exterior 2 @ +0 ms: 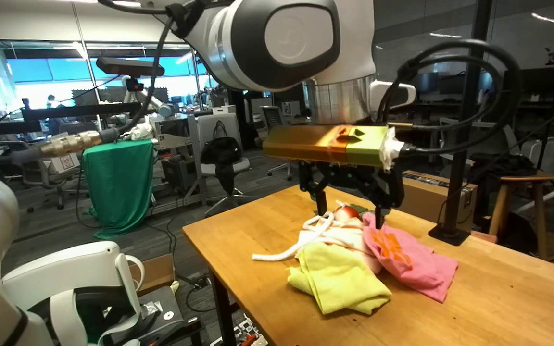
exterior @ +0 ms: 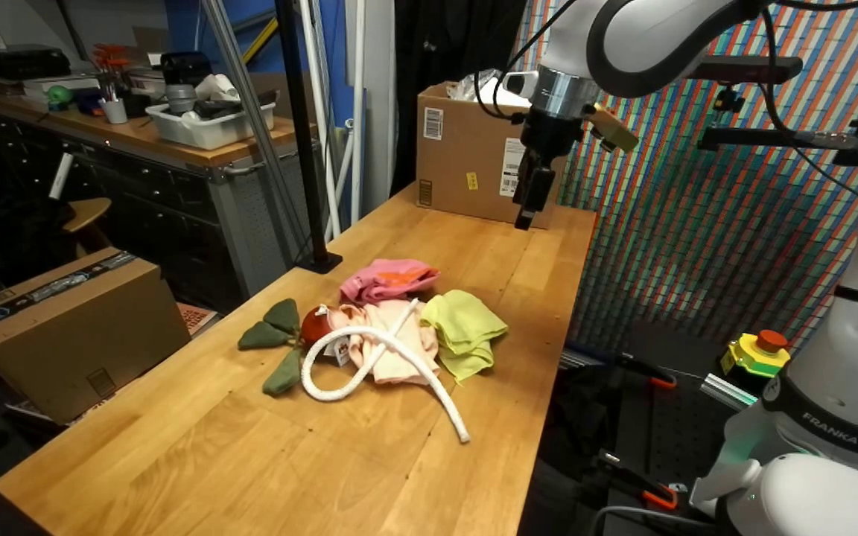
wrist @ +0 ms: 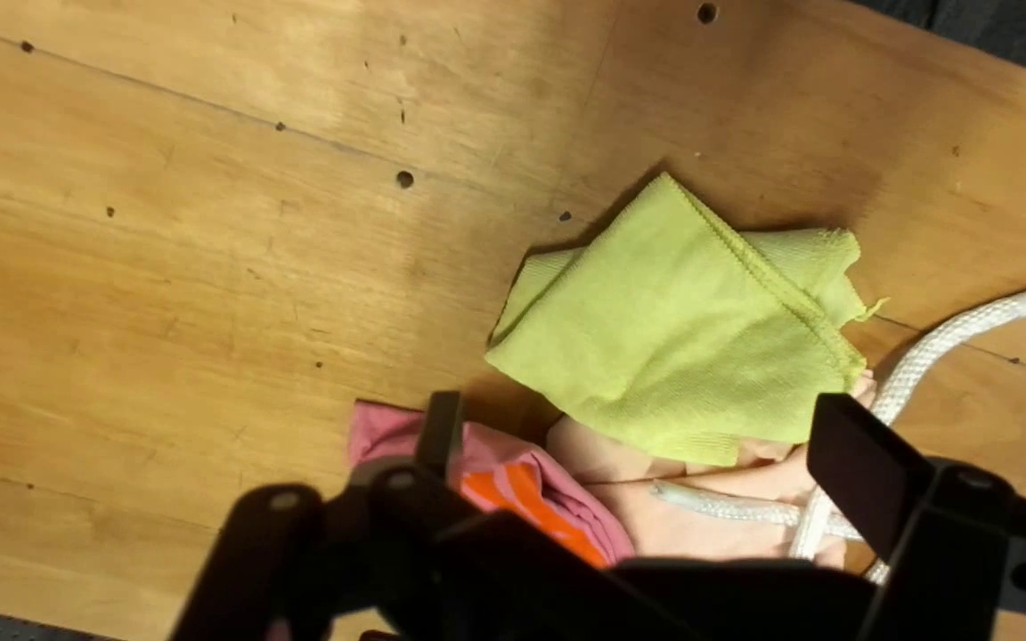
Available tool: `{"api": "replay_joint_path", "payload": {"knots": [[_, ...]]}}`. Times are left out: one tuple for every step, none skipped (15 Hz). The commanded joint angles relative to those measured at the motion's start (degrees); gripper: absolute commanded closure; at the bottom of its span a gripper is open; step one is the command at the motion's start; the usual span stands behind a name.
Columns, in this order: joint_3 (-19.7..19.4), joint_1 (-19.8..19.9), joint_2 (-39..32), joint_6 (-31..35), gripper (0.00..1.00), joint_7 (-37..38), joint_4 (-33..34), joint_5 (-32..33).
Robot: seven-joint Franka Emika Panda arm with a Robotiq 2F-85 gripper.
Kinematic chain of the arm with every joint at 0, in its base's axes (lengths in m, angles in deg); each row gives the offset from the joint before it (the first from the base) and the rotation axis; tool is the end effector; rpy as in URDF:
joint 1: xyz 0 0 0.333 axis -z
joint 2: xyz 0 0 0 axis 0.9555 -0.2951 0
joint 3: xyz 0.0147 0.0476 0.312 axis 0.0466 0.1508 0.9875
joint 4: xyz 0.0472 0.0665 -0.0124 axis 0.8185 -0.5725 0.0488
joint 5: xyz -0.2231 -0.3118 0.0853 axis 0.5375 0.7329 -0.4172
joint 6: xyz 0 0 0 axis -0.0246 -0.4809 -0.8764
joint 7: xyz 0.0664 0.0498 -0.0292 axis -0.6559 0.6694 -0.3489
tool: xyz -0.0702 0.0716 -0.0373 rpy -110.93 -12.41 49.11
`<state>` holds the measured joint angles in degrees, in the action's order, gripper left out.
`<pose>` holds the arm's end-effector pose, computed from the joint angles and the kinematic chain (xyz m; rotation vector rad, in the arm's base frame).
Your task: Separate the things on the heap
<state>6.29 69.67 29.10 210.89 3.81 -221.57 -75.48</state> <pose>0.4245 -0.0634 0.3956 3.0498 0.6350 0.2637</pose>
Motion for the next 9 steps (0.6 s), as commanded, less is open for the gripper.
{"api": "replay_joint_path", "payload": {"knots": [[-0.3,-0.8,-4.8,4.0,0.00,-4.6,1.2,-3.4],[0.3,-0.5,-6.4,3.5,0.00,-4.4,1.7,-3.3],[0.9,-0.1,-8.0,2.2,0.00,-3.7,2.3,-2.9],[1.5,0.2,-9.6,0.7,0.00,-3.2,3.0,-2.3],[2.0,0.4,-10.9,0.1,0.00,-2.7,3.5,-1.9],[2.5,0.5,-12.4,-0.3,0.00,-2.8,4.1,-1.7],[3.1,0.6,-14.0,-0.6,0.00,-2.5,4.7,-1.5],[3.6,0.7,-15.6,-1.1,0.00,-2.7,5.6,-1.6],[4.1,0.8,-17.0,-1.4,0.00,-2.9,6.6,-1.6]]}}
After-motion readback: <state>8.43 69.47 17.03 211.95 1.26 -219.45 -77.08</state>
